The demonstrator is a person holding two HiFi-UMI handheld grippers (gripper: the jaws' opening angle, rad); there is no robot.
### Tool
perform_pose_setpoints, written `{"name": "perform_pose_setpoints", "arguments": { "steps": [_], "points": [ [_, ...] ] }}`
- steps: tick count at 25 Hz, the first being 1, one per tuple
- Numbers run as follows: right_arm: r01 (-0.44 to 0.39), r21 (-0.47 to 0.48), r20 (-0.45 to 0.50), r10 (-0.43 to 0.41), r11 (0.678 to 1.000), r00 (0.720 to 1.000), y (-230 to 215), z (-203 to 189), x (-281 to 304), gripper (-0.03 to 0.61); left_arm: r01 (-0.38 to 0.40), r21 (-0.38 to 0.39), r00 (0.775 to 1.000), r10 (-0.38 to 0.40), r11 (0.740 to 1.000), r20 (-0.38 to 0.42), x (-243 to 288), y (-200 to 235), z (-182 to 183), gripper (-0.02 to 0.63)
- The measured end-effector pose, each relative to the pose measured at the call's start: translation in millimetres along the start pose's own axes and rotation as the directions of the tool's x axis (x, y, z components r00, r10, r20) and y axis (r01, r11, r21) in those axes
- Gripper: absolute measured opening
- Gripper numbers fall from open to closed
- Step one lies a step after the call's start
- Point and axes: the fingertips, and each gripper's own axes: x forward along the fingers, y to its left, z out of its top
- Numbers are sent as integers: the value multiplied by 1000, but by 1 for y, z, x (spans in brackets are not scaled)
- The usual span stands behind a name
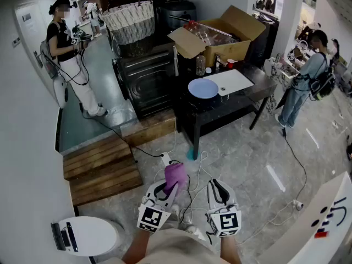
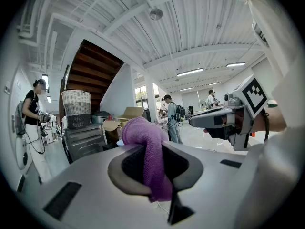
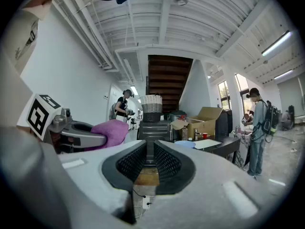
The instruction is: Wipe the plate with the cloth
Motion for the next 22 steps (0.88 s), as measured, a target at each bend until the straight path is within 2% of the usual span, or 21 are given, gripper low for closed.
{"name": "perform_pose_setpoints", "arguments": {
  "steps": [6, 11, 22],
  "points": [
    [25, 24, -6, -25, 999, 1000, -5, -5, 34, 43, 23, 15, 1000, -23, 1000, 9, 22, 24, -6, 60],
    [47, 14, -10, -47, 999, 999, -9, 1, 75, 44, 38, -20, 999, -38, 999, -3, 51, 60, -10, 60],
    [125, 20, -45, -124, 992, 991, -31, 0, 152, 43, 114, -14, 993, -114, 993, 4, 114, 121, -11, 60]
  ]
}}
